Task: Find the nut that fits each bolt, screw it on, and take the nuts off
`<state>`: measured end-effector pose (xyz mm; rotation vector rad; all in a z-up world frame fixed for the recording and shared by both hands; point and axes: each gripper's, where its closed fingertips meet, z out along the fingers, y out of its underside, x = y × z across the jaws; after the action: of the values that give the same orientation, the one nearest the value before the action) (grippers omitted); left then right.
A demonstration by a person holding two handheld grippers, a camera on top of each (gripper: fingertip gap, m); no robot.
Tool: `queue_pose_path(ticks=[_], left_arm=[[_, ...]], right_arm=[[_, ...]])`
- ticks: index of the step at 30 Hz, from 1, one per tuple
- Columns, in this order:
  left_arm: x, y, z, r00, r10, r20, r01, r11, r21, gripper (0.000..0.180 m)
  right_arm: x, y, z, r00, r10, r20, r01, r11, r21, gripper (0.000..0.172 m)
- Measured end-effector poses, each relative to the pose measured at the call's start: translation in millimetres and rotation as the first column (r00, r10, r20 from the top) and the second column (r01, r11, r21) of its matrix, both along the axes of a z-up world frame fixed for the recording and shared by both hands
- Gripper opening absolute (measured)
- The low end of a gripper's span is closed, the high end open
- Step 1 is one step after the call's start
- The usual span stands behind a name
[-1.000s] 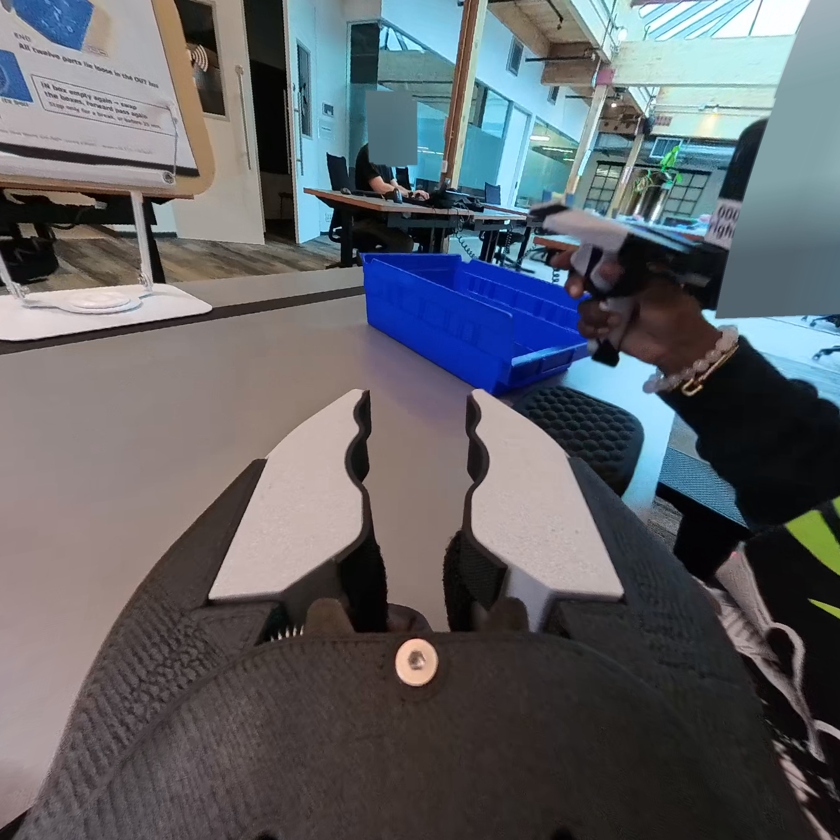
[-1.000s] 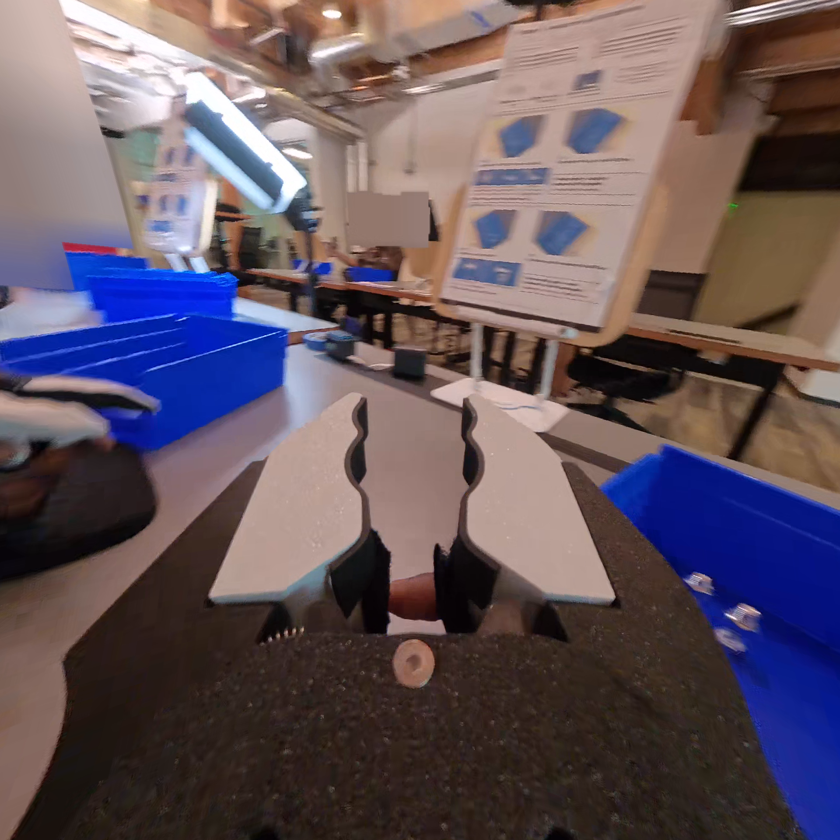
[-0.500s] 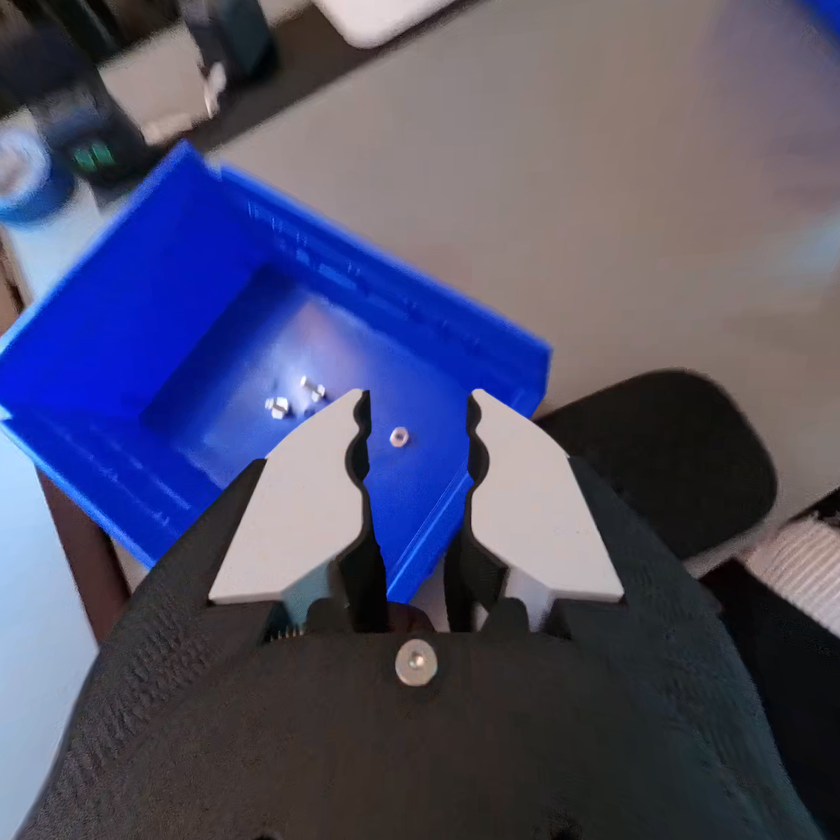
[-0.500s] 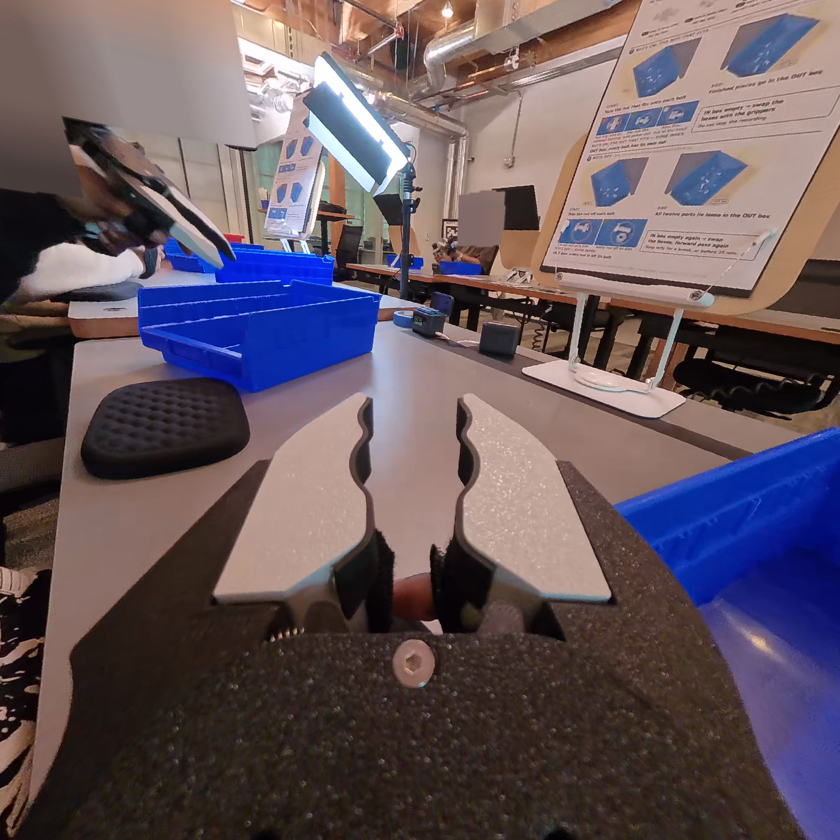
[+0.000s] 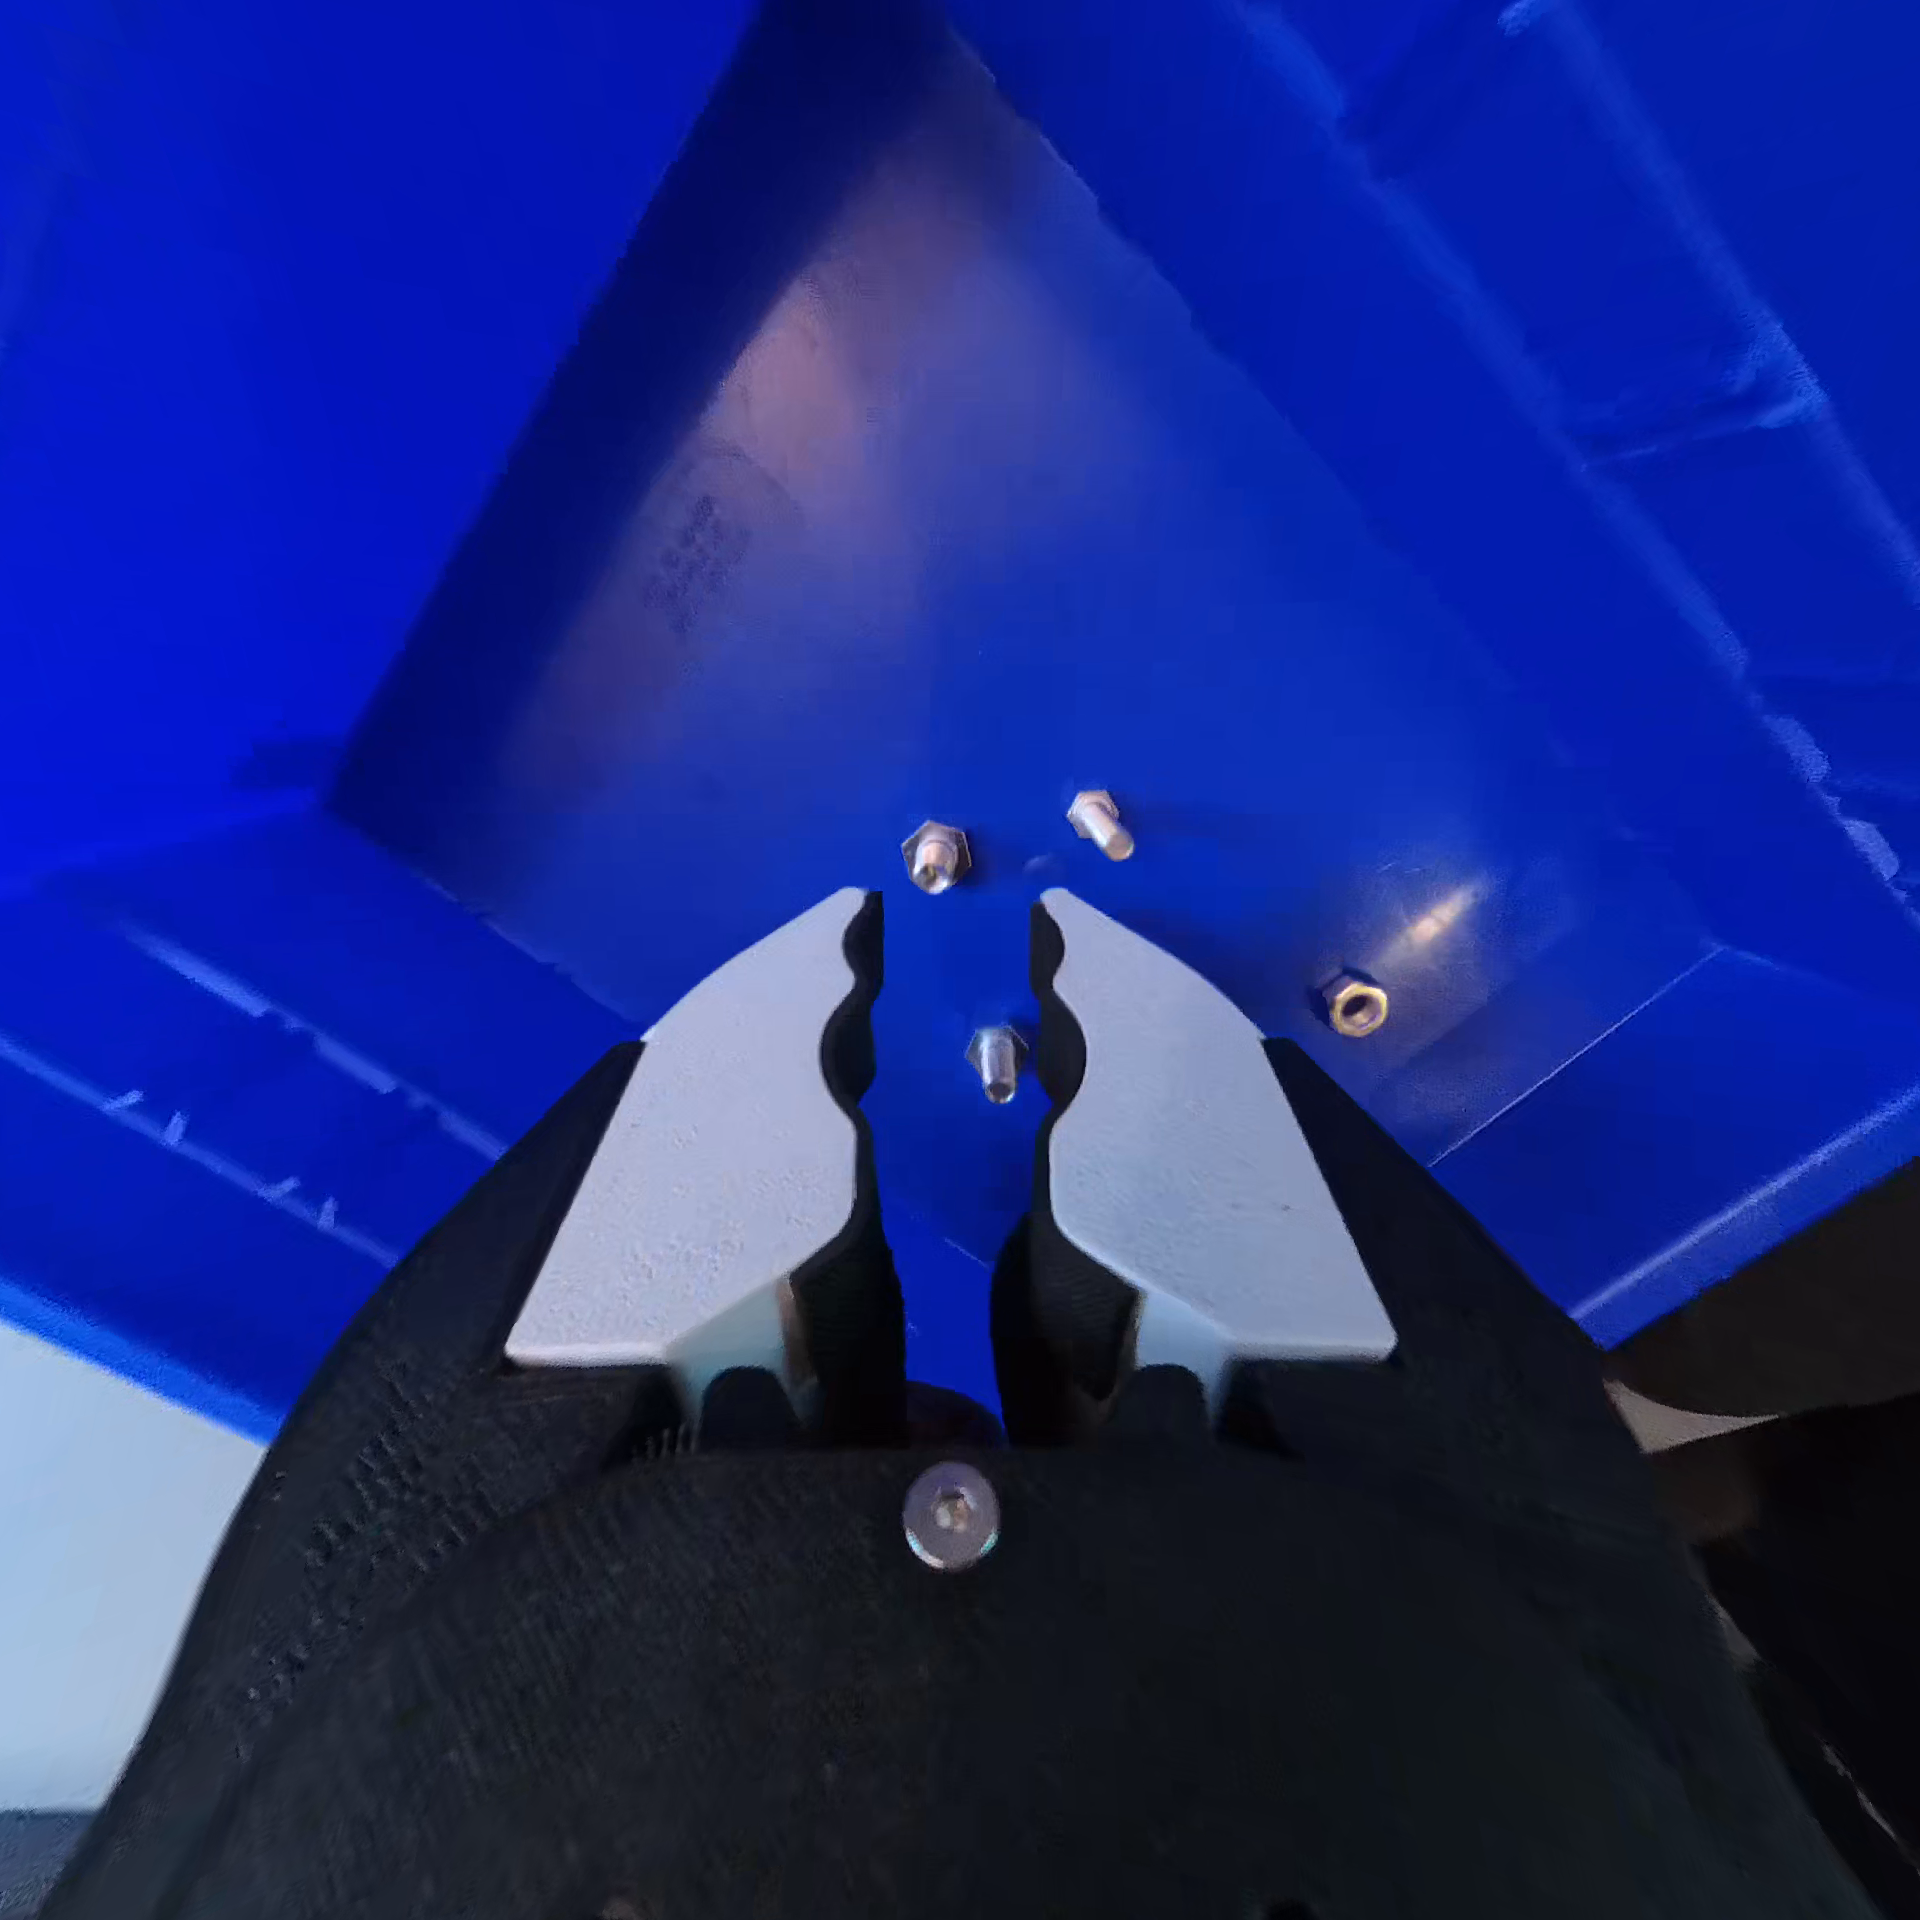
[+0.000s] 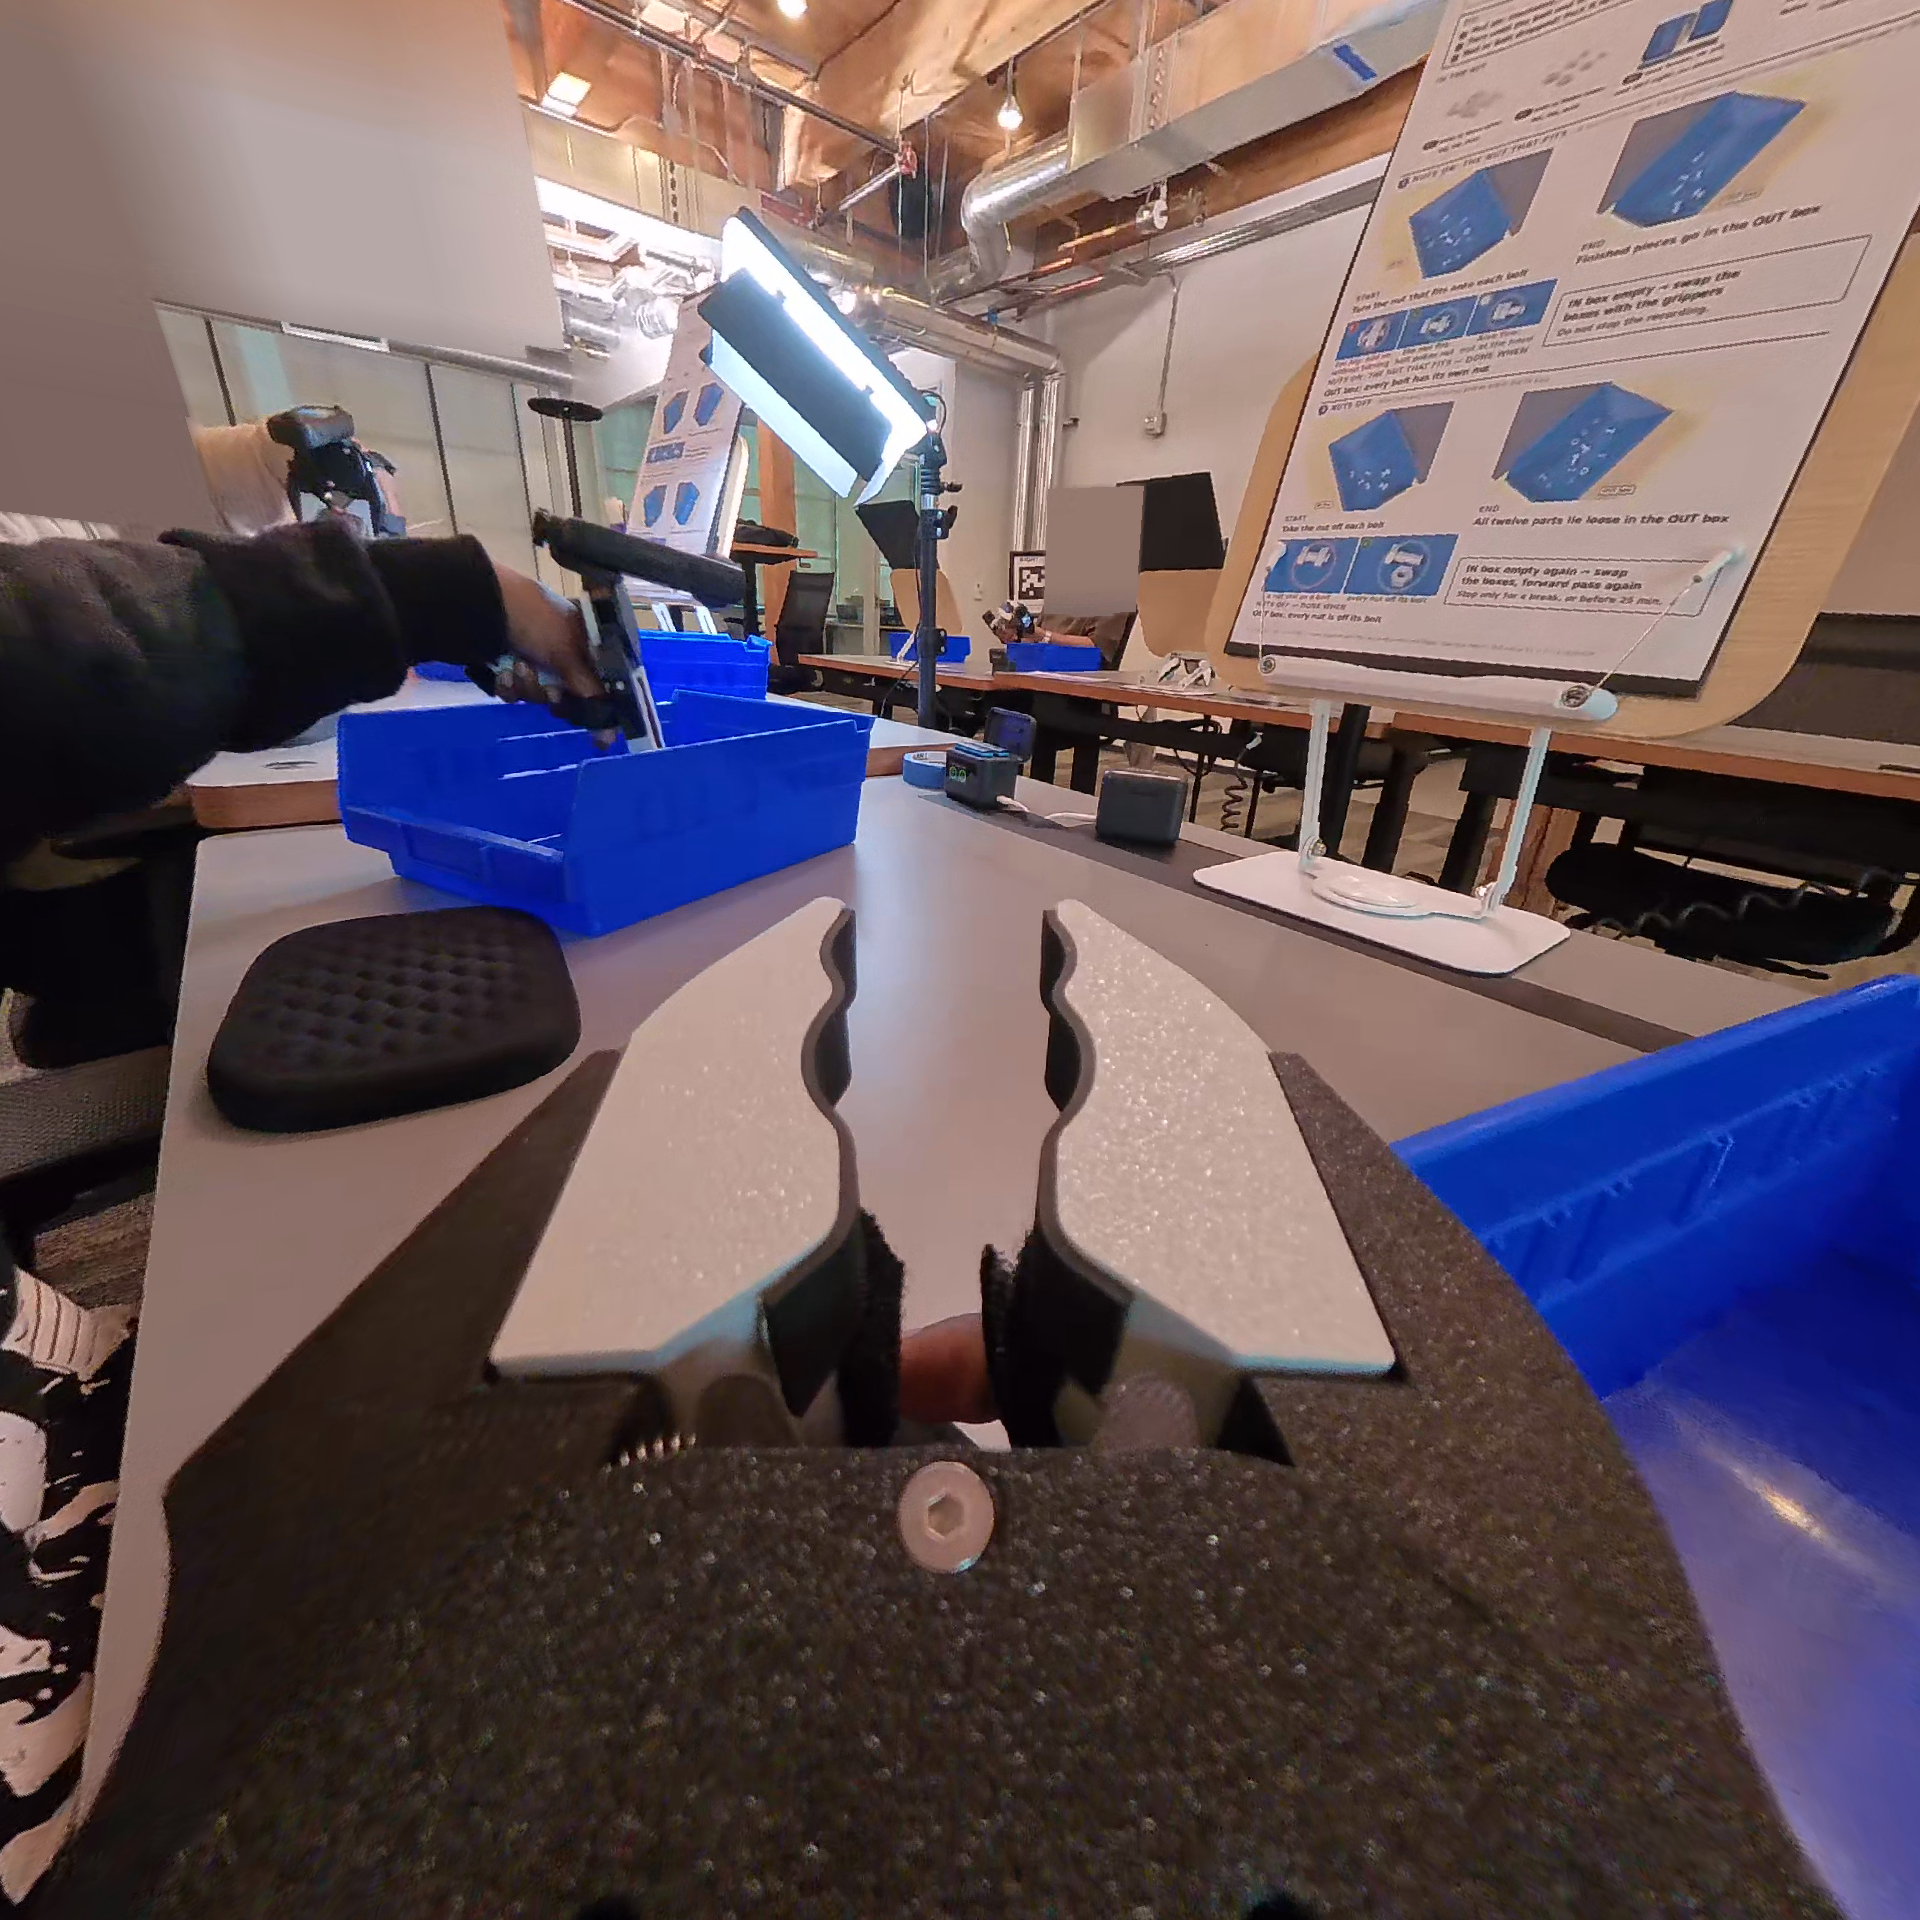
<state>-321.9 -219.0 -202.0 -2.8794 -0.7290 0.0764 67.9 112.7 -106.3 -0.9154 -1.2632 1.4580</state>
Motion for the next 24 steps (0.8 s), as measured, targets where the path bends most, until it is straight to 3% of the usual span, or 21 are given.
queue_pose_path(ticks=[14,19,24], left_arm=[[-5,-3,-19,1.0,-0.002,0.031,0.004,0.999,-0.041,0.009],[8,2,28,0.995,-0.068,-0.073,0.066,0.998,-0.023,0.008],[81,59,97,0.928,-0.311,-0.204,0.338,0.934,0.112,0.008]], right_arm=[[1,2,2,1.0,-0.002,-0.012,0.002,1.0,-0.016,0.034],[1,1,1,1.0,-0.001,-0.011,0.001,1.0,-0.01,0.034],[0,1,0,1.0,-0.002,-0.007,0.001,1.0,-0.006,0.034]])
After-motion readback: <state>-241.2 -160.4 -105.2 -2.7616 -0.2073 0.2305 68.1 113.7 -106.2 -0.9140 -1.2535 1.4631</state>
